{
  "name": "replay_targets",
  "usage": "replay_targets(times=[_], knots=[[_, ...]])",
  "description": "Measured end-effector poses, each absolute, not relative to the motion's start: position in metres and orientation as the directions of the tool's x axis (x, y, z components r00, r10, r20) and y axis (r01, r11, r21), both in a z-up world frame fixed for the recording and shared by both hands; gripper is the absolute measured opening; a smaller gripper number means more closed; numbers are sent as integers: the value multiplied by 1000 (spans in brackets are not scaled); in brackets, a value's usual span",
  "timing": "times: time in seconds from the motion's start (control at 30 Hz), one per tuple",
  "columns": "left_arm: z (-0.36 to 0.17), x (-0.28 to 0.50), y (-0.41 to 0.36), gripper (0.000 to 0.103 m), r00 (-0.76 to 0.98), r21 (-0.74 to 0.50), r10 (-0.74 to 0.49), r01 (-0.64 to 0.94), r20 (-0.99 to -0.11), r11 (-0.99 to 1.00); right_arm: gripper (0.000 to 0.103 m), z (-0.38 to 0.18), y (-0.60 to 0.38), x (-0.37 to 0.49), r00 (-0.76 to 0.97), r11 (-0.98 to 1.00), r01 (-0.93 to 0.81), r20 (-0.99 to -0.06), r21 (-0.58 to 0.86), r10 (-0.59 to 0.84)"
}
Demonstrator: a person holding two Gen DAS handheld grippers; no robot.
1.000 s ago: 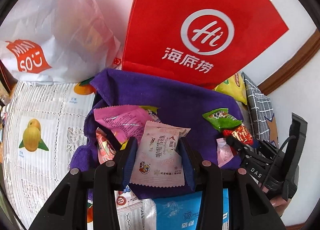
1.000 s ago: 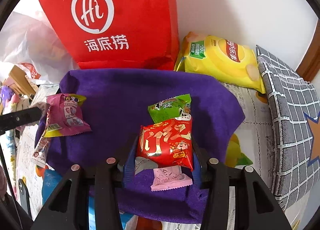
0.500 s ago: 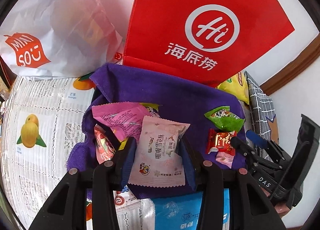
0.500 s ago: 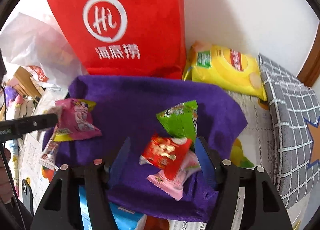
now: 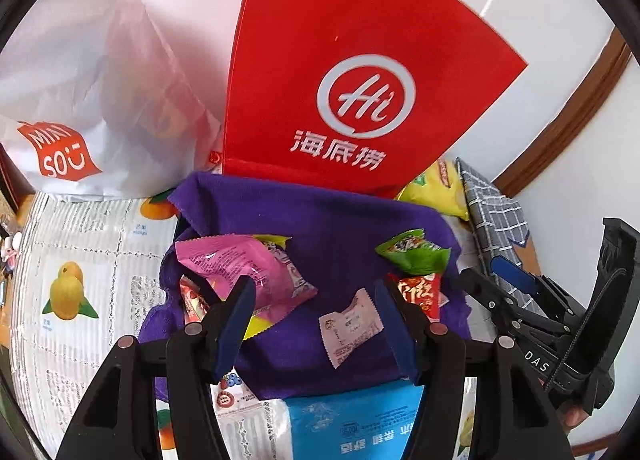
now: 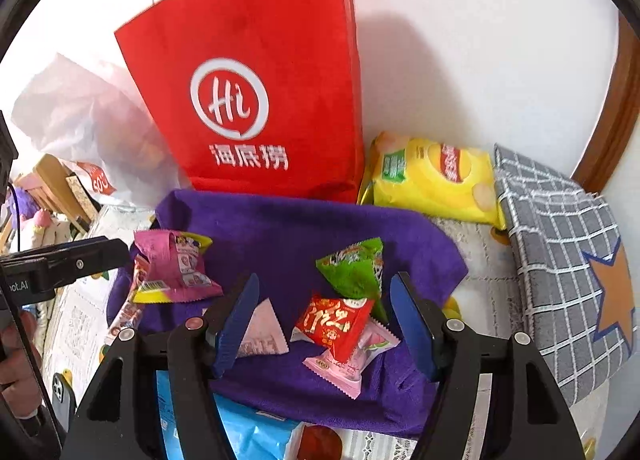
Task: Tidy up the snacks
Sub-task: 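Withdraw both tools from the towel and lower them toward the remaining snacks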
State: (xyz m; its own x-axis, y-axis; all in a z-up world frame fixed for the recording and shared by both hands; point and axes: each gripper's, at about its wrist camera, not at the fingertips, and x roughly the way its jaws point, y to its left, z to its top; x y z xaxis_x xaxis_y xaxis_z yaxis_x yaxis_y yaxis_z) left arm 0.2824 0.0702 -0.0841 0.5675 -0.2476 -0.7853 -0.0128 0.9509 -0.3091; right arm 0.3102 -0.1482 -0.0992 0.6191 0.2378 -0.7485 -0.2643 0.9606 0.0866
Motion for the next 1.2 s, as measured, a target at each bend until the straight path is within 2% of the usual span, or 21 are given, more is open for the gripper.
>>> replay_targets(times=[0.23,0.33,0.53,0.63,0.8,0.9,0.93,1.07,1.2], knots=[[-64,270,64,60,605,-308,-257,19,-754,951,83,-71,-153,290,701,975,-213,-684,70,203],[-57,265,62,60,622,-295,-247,26,-743,955,83,-62,-156,271,753,972,-224,-621,70,218],[-48,259,60,60,633,-312,-271,48,-725,949,83,-67,-160,240,794,979,-204,-587,-11,159],[-46,257,61,60,631,-321,-279,50,-723,946,83,-82,-172,226,773,978,-206,-612,9,168],[-38,251,61,60,642,-330,-295,70,-708,941,82,-120,-192,210,673,983,-171,-721,64,164],[-33,248,61,60,647,-339,-307,80,-698,937,66,-149,-203,203,605,985,-142,-780,93,161],[-32,246,62,60,650,-343,-311,83,-694,936,65,-157,-204,200,589,986,-138,-793,95,159],[-28,244,62,60,654,-341,-314,91,-688,936,65,-184,-205,187,532,972,-165,-815,169,232],[-25,243,63,60,664,-337,-305,84,-682,938,65,-199,-193,173,516,967,-217,-826,130,227]])
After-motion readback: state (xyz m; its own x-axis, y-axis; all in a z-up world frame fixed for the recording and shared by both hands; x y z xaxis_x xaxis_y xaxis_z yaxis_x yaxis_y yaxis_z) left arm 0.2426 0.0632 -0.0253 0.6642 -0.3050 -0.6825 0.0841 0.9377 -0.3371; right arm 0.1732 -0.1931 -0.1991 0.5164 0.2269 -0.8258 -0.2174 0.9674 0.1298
